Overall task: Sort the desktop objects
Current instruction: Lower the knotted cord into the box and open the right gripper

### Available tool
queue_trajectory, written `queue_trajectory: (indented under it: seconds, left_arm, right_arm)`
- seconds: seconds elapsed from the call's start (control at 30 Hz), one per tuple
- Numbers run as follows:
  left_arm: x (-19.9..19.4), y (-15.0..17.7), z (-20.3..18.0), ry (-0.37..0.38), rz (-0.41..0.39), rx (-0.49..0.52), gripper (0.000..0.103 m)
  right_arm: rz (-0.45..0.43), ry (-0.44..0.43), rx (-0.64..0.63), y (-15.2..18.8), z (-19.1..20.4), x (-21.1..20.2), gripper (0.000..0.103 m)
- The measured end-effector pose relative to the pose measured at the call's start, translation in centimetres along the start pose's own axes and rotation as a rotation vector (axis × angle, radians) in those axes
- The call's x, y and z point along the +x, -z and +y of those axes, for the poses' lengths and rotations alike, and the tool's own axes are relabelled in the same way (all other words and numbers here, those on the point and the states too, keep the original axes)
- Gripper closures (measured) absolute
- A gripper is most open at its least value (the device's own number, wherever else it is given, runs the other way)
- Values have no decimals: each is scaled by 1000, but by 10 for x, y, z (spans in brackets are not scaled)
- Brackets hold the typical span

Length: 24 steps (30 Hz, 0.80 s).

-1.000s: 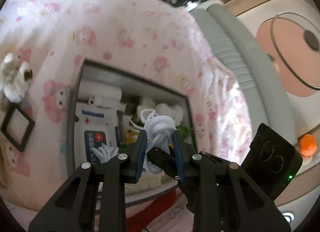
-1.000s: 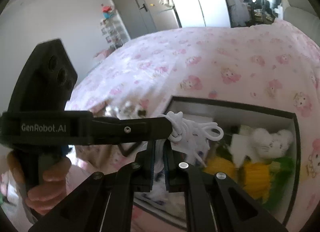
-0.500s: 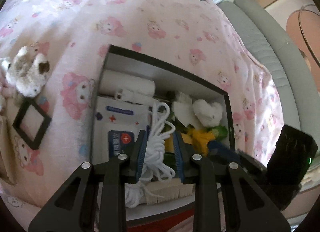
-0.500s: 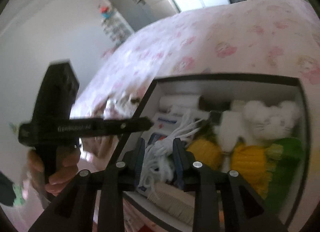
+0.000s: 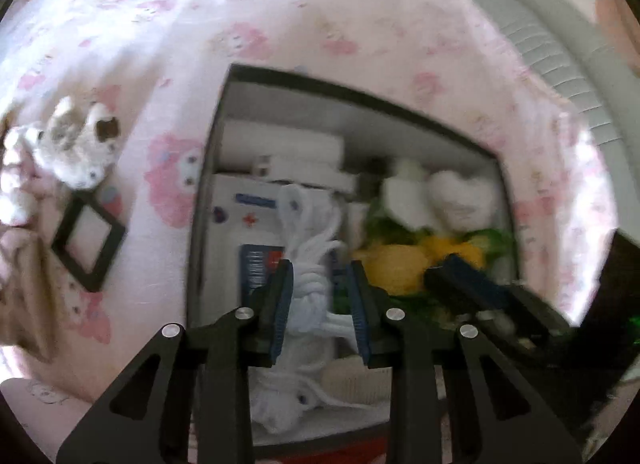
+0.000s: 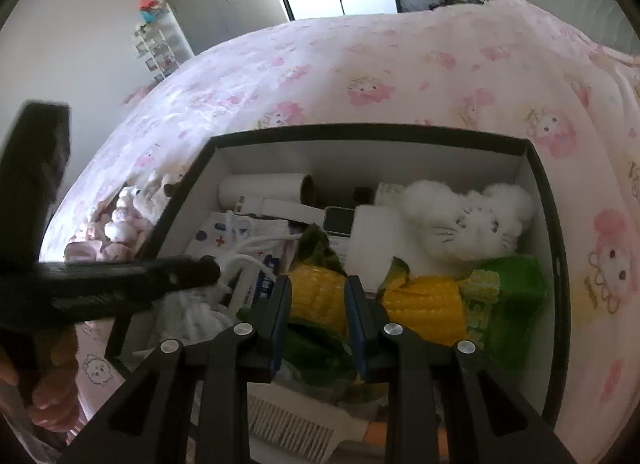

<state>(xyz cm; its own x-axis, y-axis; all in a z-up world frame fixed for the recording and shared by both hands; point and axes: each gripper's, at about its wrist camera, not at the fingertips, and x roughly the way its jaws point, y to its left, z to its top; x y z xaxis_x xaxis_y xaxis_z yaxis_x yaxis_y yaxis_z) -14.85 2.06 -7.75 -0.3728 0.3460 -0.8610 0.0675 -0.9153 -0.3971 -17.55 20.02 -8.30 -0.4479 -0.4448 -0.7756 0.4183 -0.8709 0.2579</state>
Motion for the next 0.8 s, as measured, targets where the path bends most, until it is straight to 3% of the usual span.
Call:
queue_trajectory:
  seconds: [0.1,0.37,0.47,0.63,0.8]
  left_arm:
    - [-5,5,0,71,8,5,76]
    - [18,4,3,-16,58,21,77]
    - [21,2,3,-4,59,5,77]
    - [-5,11,2,64,-23,-24,75]
    - [-45,12,-9,44,-102,14,73]
  right_arm:
    - [-4,-62,-22,2,8,-3,79]
    - [42,-88,-55,9,24,13,79]
    - [36,-78,-53,9,25,12,79]
    - [24,-42,-11,3,22,0,79]
    - [-30,-24,35,-12,34,-29,79]
